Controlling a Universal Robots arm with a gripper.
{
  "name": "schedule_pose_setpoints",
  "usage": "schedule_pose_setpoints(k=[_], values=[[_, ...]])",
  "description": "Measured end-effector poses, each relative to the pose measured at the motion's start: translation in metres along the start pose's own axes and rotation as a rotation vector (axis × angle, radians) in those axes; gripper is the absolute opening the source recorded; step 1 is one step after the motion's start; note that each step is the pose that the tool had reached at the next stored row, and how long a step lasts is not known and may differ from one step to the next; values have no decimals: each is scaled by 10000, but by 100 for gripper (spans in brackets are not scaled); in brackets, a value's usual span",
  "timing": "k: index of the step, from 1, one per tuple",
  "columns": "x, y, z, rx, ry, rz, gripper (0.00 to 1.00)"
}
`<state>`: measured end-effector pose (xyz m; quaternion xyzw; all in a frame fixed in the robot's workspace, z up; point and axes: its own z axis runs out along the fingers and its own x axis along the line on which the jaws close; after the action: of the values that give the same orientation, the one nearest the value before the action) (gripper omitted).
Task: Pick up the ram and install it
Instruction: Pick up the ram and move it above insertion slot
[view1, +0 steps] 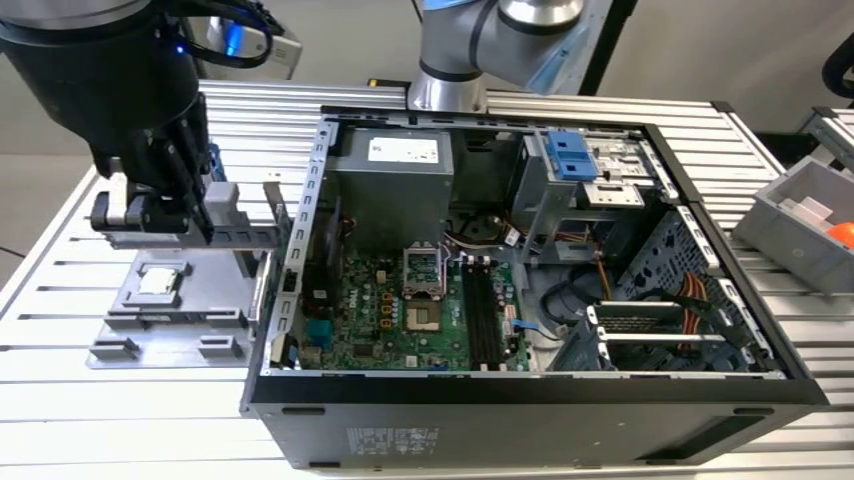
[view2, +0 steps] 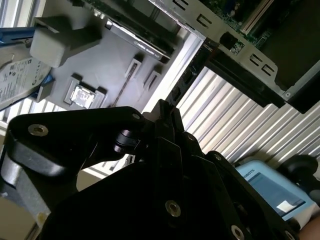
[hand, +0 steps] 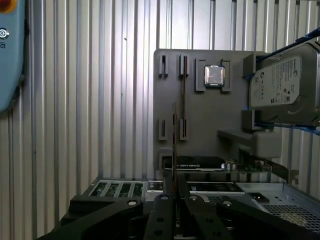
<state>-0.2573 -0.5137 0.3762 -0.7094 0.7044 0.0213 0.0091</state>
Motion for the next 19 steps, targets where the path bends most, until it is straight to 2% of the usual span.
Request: schedule_pose_setpoints(k=[19], values=[[2,-388,-6,-1,0,-30,0]])
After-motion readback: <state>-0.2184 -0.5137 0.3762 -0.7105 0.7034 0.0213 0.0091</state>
